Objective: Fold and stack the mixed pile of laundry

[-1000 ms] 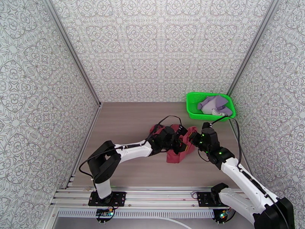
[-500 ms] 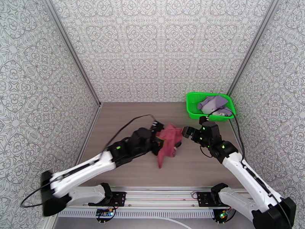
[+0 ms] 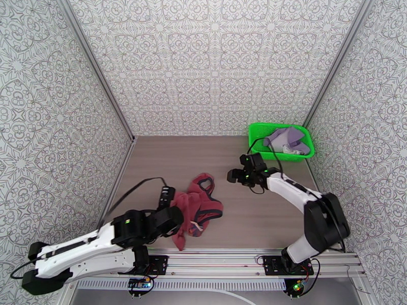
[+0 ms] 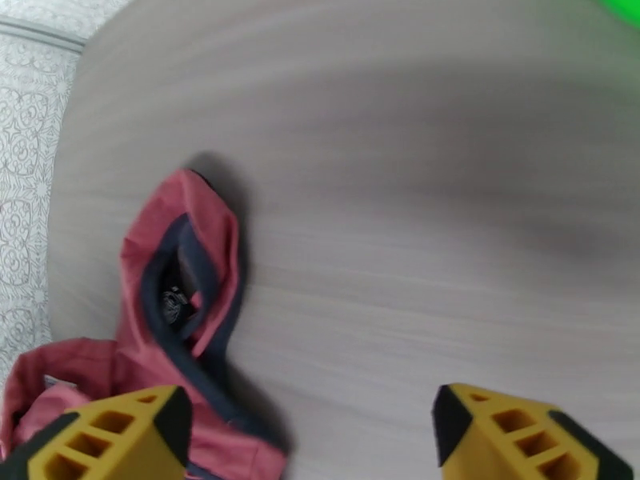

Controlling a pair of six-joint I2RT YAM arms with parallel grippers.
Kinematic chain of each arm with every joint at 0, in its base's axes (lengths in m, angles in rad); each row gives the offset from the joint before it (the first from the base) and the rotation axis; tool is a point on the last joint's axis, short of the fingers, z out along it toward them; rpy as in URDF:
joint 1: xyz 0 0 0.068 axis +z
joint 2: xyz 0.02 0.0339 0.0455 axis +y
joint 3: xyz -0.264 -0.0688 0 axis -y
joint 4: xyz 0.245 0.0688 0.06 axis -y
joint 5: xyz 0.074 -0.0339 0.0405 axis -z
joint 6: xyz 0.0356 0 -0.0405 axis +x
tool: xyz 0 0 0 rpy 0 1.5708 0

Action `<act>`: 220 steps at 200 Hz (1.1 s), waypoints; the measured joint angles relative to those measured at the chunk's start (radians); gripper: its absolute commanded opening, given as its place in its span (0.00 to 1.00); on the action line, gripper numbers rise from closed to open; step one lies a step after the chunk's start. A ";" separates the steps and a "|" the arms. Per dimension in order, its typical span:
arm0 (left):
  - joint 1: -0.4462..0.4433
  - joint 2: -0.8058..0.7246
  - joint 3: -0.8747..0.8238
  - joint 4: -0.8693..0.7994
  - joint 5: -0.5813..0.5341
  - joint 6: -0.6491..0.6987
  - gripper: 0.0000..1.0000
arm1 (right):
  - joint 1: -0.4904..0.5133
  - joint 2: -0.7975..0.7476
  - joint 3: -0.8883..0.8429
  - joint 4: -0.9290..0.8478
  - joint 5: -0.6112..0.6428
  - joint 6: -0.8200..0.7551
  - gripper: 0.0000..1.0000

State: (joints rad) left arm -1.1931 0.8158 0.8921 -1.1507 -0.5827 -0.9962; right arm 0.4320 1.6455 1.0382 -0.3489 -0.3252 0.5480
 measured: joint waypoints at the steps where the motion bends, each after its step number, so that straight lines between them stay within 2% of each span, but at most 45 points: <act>1: 0.001 -0.002 -0.001 0.000 -0.001 0.000 0.00 | 0.003 0.003 -0.002 0.003 -0.002 0.001 0.78; 26: 0.027 -0.009 -0.017 -0.001 -0.016 -0.011 0.00 | 0.108 0.046 -0.059 0.059 -0.040 0.048 0.79; 67: 0.068 0.018 -0.018 0.003 -0.018 0.003 0.00 | 0.255 0.013 -0.171 0.109 -0.053 0.156 0.78; 105: 0.079 0.016 -0.018 0.016 -0.017 0.030 0.00 | 0.309 -0.074 -0.290 0.174 -0.045 0.296 0.73; 140: 0.084 0.016 -0.019 0.030 -0.017 0.039 0.00 | 0.319 -0.077 -0.312 0.216 -0.045 0.363 0.66; 171: 0.084 0.020 -0.048 0.084 -0.013 0.068 0.00 | 0.380 -0.005 -0.304 0.335 -0.033 0.468 0.43; 194: 0.087 0.023 -0.050 0.107 -0.013 0.089 0.00 | 0.393 0.031 -0.295 0.364 -0.029 0.500 0.01; 220: 0.109 0.024 -0.050 0.127 -0.013 0.119 0.00 | 0.393 0.036 -0.262 0.365 -0.026 0.512 0.00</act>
State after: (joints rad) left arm -1.0836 0.8398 0.8421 -1.0237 -0.5961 -0.8776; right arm 0.8249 1.6814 0.7761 0.0158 -0.3511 1.0599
